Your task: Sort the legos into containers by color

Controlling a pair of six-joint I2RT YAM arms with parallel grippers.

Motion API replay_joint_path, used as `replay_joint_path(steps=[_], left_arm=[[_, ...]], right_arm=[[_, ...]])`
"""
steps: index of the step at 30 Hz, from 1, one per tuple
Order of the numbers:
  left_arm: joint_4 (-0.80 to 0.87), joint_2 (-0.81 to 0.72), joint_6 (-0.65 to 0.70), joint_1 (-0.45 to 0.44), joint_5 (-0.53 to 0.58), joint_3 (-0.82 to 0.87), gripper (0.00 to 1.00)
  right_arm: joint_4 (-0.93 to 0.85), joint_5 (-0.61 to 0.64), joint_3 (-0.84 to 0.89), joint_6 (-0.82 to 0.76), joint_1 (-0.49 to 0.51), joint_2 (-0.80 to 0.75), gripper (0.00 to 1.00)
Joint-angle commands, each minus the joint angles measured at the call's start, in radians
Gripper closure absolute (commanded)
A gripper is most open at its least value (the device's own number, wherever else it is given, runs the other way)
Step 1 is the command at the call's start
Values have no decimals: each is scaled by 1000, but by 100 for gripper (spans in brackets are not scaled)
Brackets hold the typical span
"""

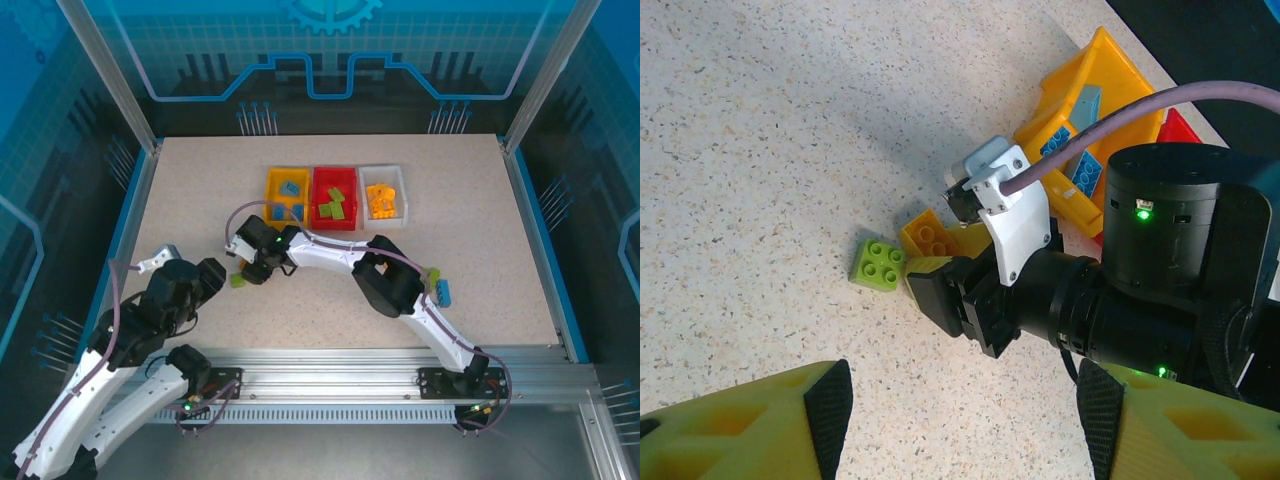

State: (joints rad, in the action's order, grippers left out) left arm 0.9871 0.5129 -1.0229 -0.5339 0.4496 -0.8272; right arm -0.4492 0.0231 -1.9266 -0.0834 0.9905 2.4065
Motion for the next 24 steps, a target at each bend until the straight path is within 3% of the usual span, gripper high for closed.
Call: replay_joint_path(steps=[1,9,16,20,24], left_arm=[[-15,4,9,0,0,9,34],[-248,153,123,2,-214,5,32],[-523,424,170,-7,-459,-59,33],[-600,633,208,-66,-508,-187,33],[-657,809,222,-120,-508,-289,33]], right_arm=[[36,27,86,37,-3,-127,61],[121,93,388,160,-95,-504,65],[77,125,628,358,-366,-789,67],[18,118,634,428,-536,-810,67],[-85,98,494,463,-647,-686,66]])
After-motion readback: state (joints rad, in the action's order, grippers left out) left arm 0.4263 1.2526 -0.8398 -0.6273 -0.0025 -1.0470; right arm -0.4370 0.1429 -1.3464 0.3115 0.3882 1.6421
